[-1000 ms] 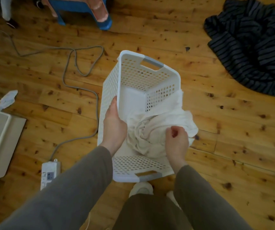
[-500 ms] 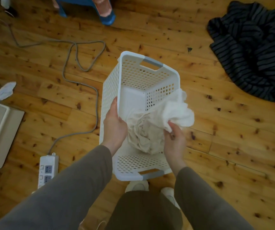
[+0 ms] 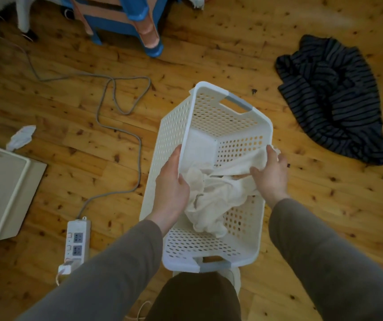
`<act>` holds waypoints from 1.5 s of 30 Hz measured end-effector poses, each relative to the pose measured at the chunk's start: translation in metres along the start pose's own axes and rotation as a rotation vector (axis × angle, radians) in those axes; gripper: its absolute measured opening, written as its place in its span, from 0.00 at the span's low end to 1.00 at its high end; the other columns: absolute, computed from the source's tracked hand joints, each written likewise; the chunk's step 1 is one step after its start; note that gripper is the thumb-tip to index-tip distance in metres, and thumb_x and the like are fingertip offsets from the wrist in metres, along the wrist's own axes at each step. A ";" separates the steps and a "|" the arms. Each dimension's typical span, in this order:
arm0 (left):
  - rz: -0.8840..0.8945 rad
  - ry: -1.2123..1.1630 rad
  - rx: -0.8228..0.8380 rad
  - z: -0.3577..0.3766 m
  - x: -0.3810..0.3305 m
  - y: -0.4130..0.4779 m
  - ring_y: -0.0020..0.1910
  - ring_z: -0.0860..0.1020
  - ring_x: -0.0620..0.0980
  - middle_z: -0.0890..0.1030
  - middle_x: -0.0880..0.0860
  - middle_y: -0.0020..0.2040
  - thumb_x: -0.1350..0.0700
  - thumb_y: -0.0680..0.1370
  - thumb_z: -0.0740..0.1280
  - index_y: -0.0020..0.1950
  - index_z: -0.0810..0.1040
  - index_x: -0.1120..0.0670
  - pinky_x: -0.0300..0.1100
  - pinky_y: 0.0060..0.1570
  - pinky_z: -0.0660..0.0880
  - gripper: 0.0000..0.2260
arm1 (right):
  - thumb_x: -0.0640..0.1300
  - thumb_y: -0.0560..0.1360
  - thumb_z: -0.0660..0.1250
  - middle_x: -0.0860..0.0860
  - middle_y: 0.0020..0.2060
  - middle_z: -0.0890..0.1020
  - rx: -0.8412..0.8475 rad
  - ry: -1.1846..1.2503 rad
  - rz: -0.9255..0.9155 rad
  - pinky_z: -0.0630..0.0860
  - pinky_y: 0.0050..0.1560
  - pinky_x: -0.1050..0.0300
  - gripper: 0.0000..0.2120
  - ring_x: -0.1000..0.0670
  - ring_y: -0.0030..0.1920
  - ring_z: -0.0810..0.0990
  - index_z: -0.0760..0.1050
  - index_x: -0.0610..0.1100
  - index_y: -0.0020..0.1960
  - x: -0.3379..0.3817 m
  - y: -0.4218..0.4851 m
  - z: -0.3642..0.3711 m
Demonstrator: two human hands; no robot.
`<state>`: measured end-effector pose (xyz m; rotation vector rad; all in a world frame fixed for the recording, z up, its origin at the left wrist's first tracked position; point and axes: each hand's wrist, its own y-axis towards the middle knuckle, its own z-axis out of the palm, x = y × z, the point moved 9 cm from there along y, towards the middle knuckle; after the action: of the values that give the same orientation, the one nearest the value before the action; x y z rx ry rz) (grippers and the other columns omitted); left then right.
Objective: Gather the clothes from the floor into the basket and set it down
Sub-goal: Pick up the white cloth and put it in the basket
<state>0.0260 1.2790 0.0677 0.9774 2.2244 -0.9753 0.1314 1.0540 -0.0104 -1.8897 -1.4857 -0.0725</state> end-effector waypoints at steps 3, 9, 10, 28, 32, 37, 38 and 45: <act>0.026 -0.009 0.019 -0.011 -0.014 -0.001 0.64 0.58 0.35 0.64 0.48 0.73 0.69 0.77 0.54 0.75 0.57 0.49 0.08 0.47 0.50 0.28 | 0.42 0.76 0.58 0.42 0.71 0.59 0.162 -0.097 0.058 0.71 0.61 0.42 0.29 0.37 0.62 0.70 0.52 0.53 0.74 -0.007 0.001 0.006; 0.065 0.010 0.035 -0.025 -0.034 -0.002 0.63 0.59 0.35 0.65 0.49 0.73 0.69 0.77 0.54 0.74 0.59 0.50 0.08 0.47 0.50 0.28 | 0.42 0.77 0.54 0.49 0.46 0.75 0.000 0.179 0.144 0.63 0.33 0.60 0.14 0.57 0.34 0.68 0.73 0.42 0.58 -0.025 -0.013 -0.010; 0.063 0.008 0.034 -0.026 -0.036 -0.003 0.63 0.59 0.35 0.65 0.49 0.73 0.69 0.77 0.54 0.74 0.58 0.50 0.08 0.47 0.50 0.28 | 0.40 0.77 0.54 0.50 0.44 0.75 -0.019 0.200 0.145 0.64 0.32 0.62 0.14 0.56 0.35 0.69 0.75 0.41 0.57 -0.023 -0.017 -0.016; -0.054 -0.152 -0.001 -0.038 -0.060 -0.015 0.72 0.64 0.50 0.66 0.51 0.73 0.70 0.77 0.53 0.74 0.59 0.52 0.49 0.71 0.62 0.27 | 0.39 0.75 0.61 0.46 0.61 0.77 0.284 0.238 -0.267 0.69 0.61 0.56 0.17 0.47 0.60 0.75 0.73 0.45 0.63 0.079 -0.109 -0.004; -0.059 -0.203 0.016 -0.039 -0.069 -0.015 0.70 0.66 0.50 0.68 0.50 0.71 0.70 0.77 0.53 0.73 0.60 0.50 0.48 0.70 0.65 0.27 | 0.38 0.77 0.58 0.43 0.61 0.75 -0.090 0.228 -0.081 0.67 0.62 0.55 0.14 0.44 0.62 0.72 0.73 0.40 0.61 0.040 -0.087 -0.072; -0.083 -0.214 0.014 -0.044 -0.082 -0.010 0.70 0.66 0.52 0.68 0.52 0.71 0.70 0.76 0.53 0.74 0.60 0.51 0.53 0.69 0.66 0.28 | 0.36 0.75 0.58 0.40 0.61 0.75 0.012 0.287 0.231 0.76 0.53 0.47 0.22 0.40 0.57 0.75 0.61 0.38 0.69 0.004 -0.081 -0.089; -0.082 -0.216 0.017 -0.044 -0.087 -0.009 0.70 0.67 0.52 0.68 0.52 0.71 0.70 0.76 0.53 0.74 0.60 0.51 0.53 0.69 0.66 0.28 | 0.36 0.76 0.58 0.40 0.57 0.76 0.052 0.356 0.297 0.76 0.45 0.50 0.21 0.41 0.50 0.77 0.61 0.37 0.68 0.000 -0.081 -0.089; -0.071 -0.192 0.009 -0.031 -0.126 0.009 0.71 0.65 0.52 0.67 0.52 0.72 0.70 0.76 0.53 0.74 0.60 0.52 0.53 0.69 0.65 0.27 | 0.35 0.75 0.57 0.44 0.55 0.77 0.072 0.451 0.362 0.73 0.37 0.58 0.21 0.46 0.44 0.76 0.64 0.40 0.68 -0.012 -0.048 -0.124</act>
<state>0.1043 1.2559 0.1691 0.7785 2.1076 -1.0648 0.1323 0.9788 0.0992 -1.8970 -0.8261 -0.2544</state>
